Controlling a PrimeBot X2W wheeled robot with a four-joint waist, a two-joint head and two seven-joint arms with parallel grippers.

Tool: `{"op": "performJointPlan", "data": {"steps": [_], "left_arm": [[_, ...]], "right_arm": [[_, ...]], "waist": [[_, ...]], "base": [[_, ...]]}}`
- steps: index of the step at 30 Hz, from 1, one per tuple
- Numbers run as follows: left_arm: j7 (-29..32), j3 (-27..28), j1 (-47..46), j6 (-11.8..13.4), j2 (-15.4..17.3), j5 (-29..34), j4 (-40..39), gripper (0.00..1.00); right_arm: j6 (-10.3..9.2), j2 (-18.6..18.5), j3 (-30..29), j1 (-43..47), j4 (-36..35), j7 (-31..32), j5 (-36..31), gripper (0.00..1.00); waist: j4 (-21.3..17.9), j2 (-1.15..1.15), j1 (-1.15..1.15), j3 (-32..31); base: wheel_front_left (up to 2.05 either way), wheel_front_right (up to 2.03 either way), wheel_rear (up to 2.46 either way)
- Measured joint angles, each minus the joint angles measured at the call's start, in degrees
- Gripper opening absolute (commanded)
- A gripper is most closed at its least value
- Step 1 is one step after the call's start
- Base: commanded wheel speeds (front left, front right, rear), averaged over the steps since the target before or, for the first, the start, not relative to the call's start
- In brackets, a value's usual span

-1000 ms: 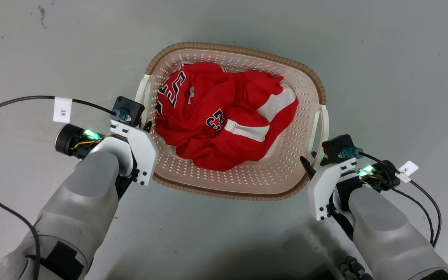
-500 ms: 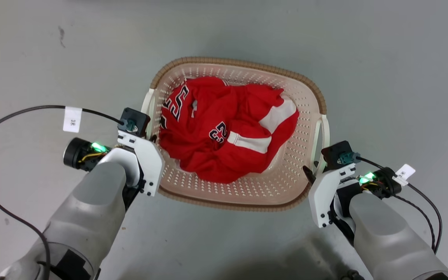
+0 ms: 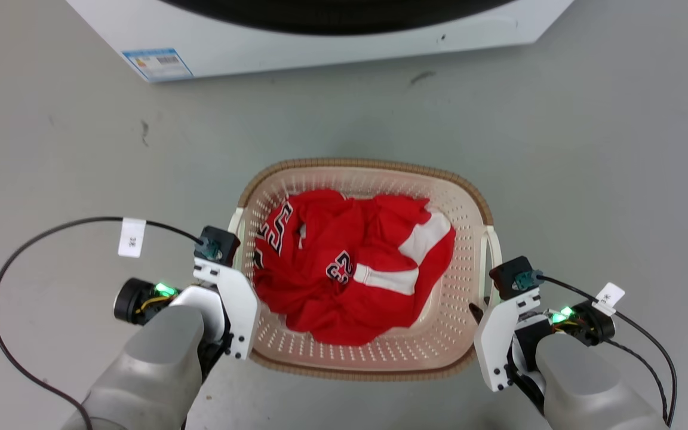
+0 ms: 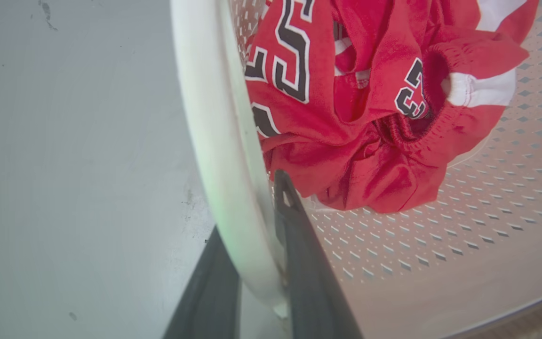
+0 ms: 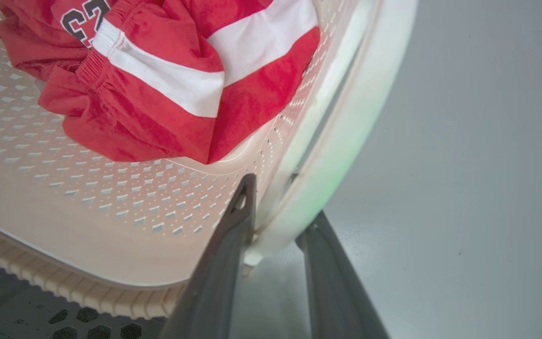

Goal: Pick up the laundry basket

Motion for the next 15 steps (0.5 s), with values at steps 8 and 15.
{"op": "performJointPlan", "data": {"steps": [8,15], "left_arm": [[3.3,-2.3,3.4,0.1,0.4,-3.9,-1.2,0.00],[6.4,-4.6,5.1,0.1,1.0,-6.9,-2.4,0.00]], "right_arm": [[0.00,-0.1,2.0,2.0,0.0,2.5,1.6,0.00],[0.00,-0.1,4.2,3.1,0.0,4.8,3.0,0.00]], "waist": [[0.8,0.00,0.00,-6.8],[1.5,0.00,-0.01,-12.7]], "base": [[0.00,0.00,0.00],[0.00,0.00,0.00]]}}
